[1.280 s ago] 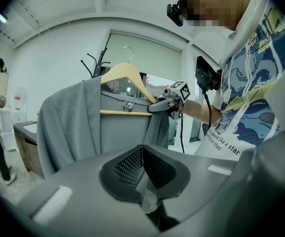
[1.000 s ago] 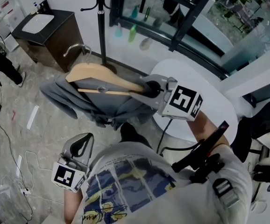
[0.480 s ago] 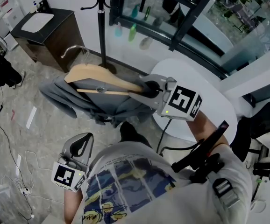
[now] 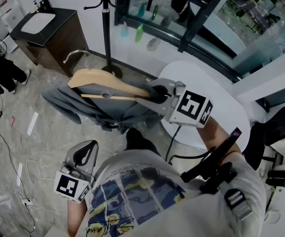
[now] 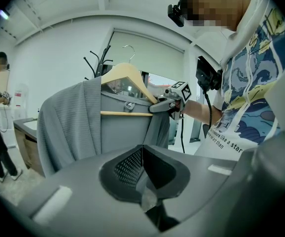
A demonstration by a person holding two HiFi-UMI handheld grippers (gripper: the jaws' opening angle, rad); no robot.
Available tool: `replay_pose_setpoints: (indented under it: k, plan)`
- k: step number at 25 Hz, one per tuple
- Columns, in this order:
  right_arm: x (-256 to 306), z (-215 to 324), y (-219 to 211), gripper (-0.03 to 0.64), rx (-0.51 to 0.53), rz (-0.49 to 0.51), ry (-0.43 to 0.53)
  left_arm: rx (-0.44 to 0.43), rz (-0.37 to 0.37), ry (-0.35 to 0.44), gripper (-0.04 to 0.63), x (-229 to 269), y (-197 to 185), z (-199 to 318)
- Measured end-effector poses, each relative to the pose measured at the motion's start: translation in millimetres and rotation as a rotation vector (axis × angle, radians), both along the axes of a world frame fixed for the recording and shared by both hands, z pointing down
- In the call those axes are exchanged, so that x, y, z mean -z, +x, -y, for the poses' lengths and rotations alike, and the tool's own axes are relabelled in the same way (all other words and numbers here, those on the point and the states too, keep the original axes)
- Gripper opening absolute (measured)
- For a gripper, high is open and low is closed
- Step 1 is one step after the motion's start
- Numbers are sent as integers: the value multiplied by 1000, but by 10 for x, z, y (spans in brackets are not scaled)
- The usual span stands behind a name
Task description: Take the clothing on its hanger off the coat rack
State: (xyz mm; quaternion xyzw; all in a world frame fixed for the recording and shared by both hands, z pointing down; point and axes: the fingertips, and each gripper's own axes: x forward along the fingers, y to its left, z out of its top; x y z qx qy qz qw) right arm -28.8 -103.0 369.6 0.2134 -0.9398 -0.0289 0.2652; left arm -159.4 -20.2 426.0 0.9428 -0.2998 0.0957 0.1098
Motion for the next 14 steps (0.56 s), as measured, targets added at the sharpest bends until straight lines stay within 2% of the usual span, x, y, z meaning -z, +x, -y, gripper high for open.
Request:
replay_pose_setpoints:
  k: [9,14]
  plan:
    - [-6,-7,13,20,-1,-17,8,3,0,3,8,-21,0,-20]
    - [76,-62,60,20,-3,8,17,4,6,3,8,54,24,-113]
